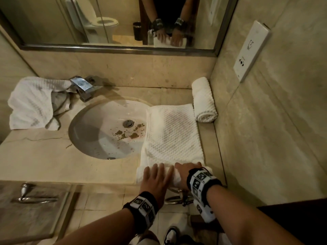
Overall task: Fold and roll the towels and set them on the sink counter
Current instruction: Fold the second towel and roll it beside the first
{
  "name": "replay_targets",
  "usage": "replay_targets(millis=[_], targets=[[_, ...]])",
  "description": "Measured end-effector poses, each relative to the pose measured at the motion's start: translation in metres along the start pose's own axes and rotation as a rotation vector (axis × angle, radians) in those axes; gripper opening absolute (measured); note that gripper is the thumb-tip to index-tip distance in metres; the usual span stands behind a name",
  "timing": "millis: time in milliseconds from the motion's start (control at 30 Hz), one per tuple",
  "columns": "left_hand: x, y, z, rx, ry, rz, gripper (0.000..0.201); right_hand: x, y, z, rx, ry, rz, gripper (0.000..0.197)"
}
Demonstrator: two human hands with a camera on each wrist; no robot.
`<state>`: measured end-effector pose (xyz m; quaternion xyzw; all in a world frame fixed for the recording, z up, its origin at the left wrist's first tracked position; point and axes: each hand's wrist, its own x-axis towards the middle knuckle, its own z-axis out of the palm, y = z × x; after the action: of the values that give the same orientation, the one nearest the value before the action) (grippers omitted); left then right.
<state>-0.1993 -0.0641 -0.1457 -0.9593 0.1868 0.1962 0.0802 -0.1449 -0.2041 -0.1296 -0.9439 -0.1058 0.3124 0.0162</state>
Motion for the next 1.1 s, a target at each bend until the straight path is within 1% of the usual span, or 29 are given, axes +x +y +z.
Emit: replay_targets(millis=[67,100,133,167,233,300,333,367,400,433,533,567,633,700,767,833,933,967,1033,1100], targets=[[0.000,-0.004,0.001,0.026,0.015,0.024,0.097,0.002,0.000,-0.006,0.040,-0.122,-0.056,0.052],[0.002,-0.006,-0.002,0.028,0.027,0.033,0.094,0.002,0.000,-0.008,0.027,-0.160,-0.060,0.054],[0.006,-0.008,-0.006,0.016,0.039,0.033,0.089,0.000,0.000,-0.010,0.004,-0.160,-0.050,0.057],[0.011,-0.010,-0.012,-0.013,0.050,0.026,0.082,-0.002,0.000,-0.009,-0.013,-0.124,-0.016,0.060],[0.022,-0.014,-0.024,-0.095,0.039,0.005,0.069,-0.011,-0.003,-0.003,-0.079,0.000,0.054,0.070],[0.034,-0.020,-0.036,-0.160,-0.040,0.000,0.061,-0.022,-0.009,0.007,-0.156,0.066,0.096,0.088],[0.039,-0.024,-0.040,-0.173,-0.099,0.005,0.059,-0.025,-0.010,0.011,-0.170,0.092,0.106,0.092],[0.044,-0.026,-0.044,-0.164,-0.147,0.019,0.060,-0.029,-0.011,0.014,-0.171,0.113,0.112,0.092],[0.047,-0.027,-0.045,-0.138,-0.167,0.028,0.063,-0.029,-0.010,0.016,-0.164,0.128,0.112,0.090],[0.047,-0.027,-0.044,-0.103,-0.147,0.033,0.069,-0.028,-0.008,0.018,-0.162,0.139,0.111,0.089],[0.028,-0.017,-0.030,-0.016,0.029,0.041,0.089,-0.022,-0.005,0.013,-0.155,0.145,0.103,0.090],[0.019,-0.014,-0.021,0.013,0.053,0.070,0.092,-0.019,-0.005,0.009,-0.130,0.130,0.097,0.086],[0.006,-0.013,-0.004,0.071,0.053,0.117,0.095,-0.015,-0.003,0.001,-0.064,0.081,0.073,0.072],[0.005,-0.017,0.004,0.083,0.082,0.124,0.098,-0.013,0.000,-0.002,-0.025,0.030,0.047,0.066],[0.010,-0.020,-0.001,0.068,0.088,0.115,0.092,-0.013,-0.001,-0.001,-0.034,0.018,0.054,0.065],[0.017,-0.022,-0.011,0.005,0.062,0.081,0.080,-0.018,-0.012,0.007,-0.103,0.064,0.108,0.068],[0.032,-0.027,-0.027,-0.087,0.038,0.084,0.069,-0.029,-0.030,0.019,-0.166,0.141,0.163,0.085],[0.037,-0.030,-0.032,-0.105,0.015,0.100,0.068,-0.031,-0.031,0.021,-0.160,0.161,0.166,0.087],[0.045,-0.035,-0.038,-0.100,-0.051,0.132,0.072,-0.032,-0.027,0.021,-0.131,0.178,0.162,0.079],[0.045,-0.035,-0.040,-0.046,-0.040,0.133,0.083,-0.030,-0.021,0.018,-0.106,0.177,0.151,0.074]])
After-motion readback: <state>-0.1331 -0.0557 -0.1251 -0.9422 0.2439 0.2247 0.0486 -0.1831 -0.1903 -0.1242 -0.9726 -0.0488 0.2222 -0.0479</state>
